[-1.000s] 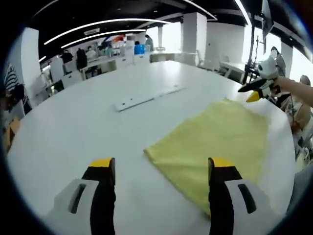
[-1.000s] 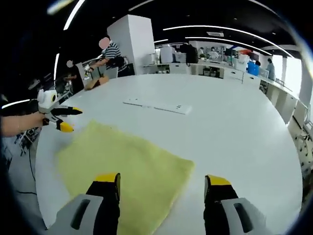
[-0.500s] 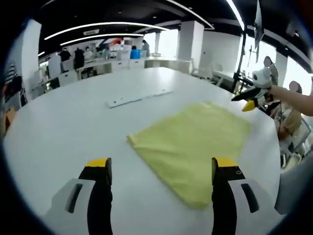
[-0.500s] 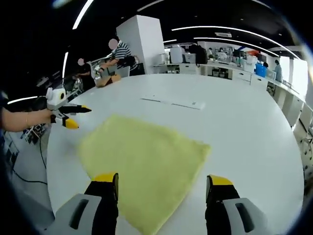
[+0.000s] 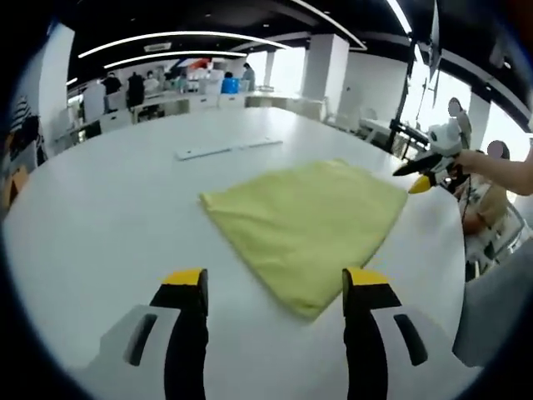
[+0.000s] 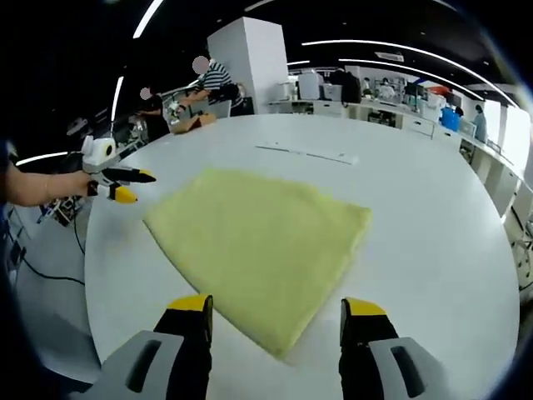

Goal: Fold the garment on the visible template until the final outline fits inside the template.

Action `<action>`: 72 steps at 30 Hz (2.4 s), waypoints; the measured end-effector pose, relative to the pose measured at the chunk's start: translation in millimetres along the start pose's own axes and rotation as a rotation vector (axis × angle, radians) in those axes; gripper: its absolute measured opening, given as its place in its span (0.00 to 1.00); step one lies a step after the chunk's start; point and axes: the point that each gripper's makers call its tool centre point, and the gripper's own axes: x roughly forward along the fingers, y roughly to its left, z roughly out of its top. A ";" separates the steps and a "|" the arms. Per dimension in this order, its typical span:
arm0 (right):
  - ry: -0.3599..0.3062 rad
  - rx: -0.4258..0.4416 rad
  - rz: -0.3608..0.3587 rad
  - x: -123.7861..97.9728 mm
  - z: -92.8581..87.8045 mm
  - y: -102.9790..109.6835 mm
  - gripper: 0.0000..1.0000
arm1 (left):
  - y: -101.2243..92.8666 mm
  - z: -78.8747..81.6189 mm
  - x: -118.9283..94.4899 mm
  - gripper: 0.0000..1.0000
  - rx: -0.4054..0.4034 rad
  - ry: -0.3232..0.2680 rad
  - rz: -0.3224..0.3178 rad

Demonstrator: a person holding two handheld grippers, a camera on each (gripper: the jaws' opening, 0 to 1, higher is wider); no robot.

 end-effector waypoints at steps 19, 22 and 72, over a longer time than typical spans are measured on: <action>0.019 0.029 -0.024 -3.6 -34.5 -2.3 0.14 | -22.8 -36.3 -2.7 0.18 -0.095 0.066 -0.046; 0.028 0.027 -0.033 -2.6 -38.2 -5.0 0.12 | -25.3 -40.1 -0.4 0.13 -0.098 0.078 -0.044; 0.023 -0.031 -0.029 -11.9 -41.5 -10.0 0.00 | -17.7 -47.8 2.6 0.00 -0.093 0.091 -0.004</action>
